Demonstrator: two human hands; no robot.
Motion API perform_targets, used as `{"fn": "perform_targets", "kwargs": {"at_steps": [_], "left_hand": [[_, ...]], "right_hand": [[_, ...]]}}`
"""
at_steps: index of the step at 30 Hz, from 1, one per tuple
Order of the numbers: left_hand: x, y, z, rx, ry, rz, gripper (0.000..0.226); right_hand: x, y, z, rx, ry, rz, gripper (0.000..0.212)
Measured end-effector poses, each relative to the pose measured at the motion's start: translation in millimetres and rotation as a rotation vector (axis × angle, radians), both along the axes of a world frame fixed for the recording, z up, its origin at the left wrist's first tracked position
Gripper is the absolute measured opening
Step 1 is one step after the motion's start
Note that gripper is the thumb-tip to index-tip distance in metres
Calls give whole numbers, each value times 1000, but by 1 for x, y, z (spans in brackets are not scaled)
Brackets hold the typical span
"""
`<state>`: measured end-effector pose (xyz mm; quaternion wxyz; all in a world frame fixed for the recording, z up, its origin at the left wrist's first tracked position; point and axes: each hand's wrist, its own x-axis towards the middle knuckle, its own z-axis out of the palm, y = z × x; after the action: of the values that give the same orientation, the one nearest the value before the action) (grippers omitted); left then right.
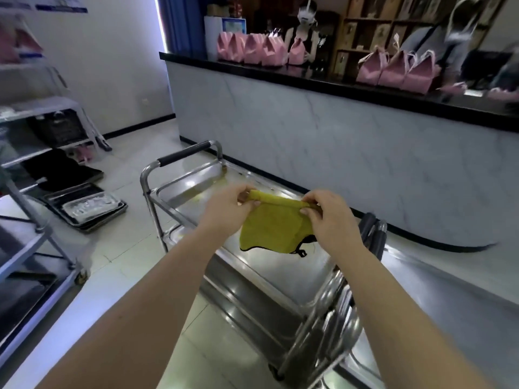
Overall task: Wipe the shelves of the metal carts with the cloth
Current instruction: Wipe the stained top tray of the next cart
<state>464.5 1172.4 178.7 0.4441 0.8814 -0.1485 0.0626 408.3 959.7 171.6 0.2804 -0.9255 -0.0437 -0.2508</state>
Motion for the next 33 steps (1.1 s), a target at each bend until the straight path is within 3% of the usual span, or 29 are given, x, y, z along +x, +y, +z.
{"fn": "perform_targets", "kwargs": {"at_steps": [4,8,17,24,28,31,33], "left_hand": [[68,-15,1,-92,18,-53,15],[137,-30,-10,-139,67,-250,19],[231,-50,-60,-42,244,-612,17],[225,-51,-107,-57,595,-867,10],[209,-57,-139,-172,803,-876,14],[202,-67,-179,-100,806,-795,15],[204,-71,-216,74,670,-751,35]], "right_hand": [[45,-9,0,15,-24,-72,9],[90,-15,-12,64,7,-193,13],[128,13,-68,179,52,-572,16],[99,40,-97,183,166,-777,17],[80,31,-113,122,267,-828,17],[86,20,-142,74,398,-841,18],[95,16,-174,28,523,-825,25]]}}
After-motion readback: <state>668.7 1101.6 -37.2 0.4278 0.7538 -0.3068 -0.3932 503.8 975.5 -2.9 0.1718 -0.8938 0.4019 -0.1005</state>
